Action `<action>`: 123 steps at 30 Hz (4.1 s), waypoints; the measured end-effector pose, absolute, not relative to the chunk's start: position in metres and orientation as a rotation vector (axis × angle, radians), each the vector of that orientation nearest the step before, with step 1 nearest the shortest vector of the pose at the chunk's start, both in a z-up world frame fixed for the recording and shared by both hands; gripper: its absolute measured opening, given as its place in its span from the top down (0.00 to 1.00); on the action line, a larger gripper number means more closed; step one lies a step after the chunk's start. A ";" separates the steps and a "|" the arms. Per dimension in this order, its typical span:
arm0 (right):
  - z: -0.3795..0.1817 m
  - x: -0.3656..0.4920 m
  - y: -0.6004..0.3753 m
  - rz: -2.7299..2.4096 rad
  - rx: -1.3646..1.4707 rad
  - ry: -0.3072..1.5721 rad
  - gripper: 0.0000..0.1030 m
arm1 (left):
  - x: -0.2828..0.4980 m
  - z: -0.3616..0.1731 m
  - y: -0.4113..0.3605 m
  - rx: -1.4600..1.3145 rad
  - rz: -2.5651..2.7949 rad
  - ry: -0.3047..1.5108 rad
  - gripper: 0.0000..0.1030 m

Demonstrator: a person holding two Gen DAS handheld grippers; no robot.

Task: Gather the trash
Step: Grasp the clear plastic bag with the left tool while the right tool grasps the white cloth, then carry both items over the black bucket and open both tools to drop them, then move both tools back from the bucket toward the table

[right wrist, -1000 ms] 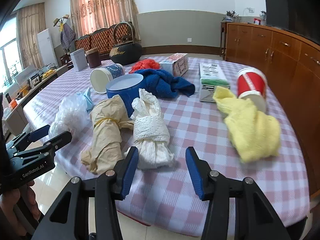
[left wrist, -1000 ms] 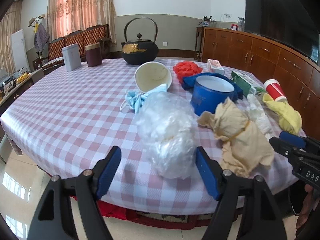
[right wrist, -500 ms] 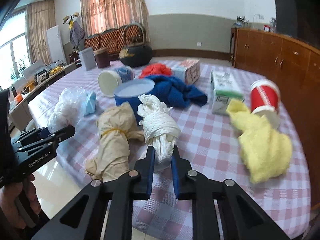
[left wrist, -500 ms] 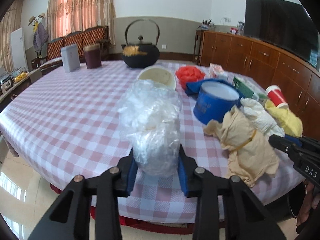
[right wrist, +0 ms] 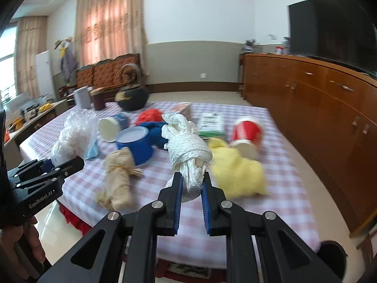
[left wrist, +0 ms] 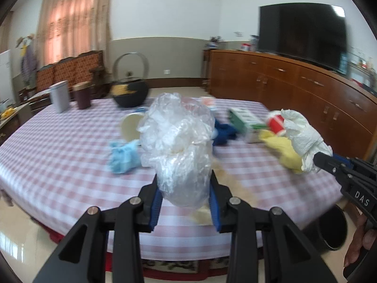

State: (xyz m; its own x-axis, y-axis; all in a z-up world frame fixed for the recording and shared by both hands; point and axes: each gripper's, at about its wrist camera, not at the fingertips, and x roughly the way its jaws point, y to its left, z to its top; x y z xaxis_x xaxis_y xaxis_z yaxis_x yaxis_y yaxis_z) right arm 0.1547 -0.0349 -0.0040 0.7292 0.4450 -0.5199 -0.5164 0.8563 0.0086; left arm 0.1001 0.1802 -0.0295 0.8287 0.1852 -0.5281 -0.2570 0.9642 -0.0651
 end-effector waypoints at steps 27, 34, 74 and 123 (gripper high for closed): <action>-0.040 0.100 -0.332 0.010 -0.003 0.617 0.84 | 0.132 -0.054 -0.103 0.049 -0.366 0.629 0.66; -0.068 0.102 -0.379 -0.020 0.012 0.668 0.84 | 0.145 -0.079 -0.155 0.084 -0.464 0.689 0.66; -0.160 0.157 -0.441 -0.022 0.003 0.881 0.00 | 0.191 -0.146 -0.204 0.135 -0.467 0.868 0.02; -0.009 0.090 -0.169 0.387 -0.095 0.550 0.00 | 0.066 -0.010 0.079 -0.094 0.193 0.541 0.00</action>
State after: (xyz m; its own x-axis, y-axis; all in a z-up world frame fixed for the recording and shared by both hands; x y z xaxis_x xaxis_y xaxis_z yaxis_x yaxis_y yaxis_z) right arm 0.0897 -0.1693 -0.0090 0.7828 0.3325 -0.5261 -0.3829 0.9237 0.0141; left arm 0.0661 0.0792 -0.0097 0.8395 0.1576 -0.5201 -0.2071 0.9776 -0.0381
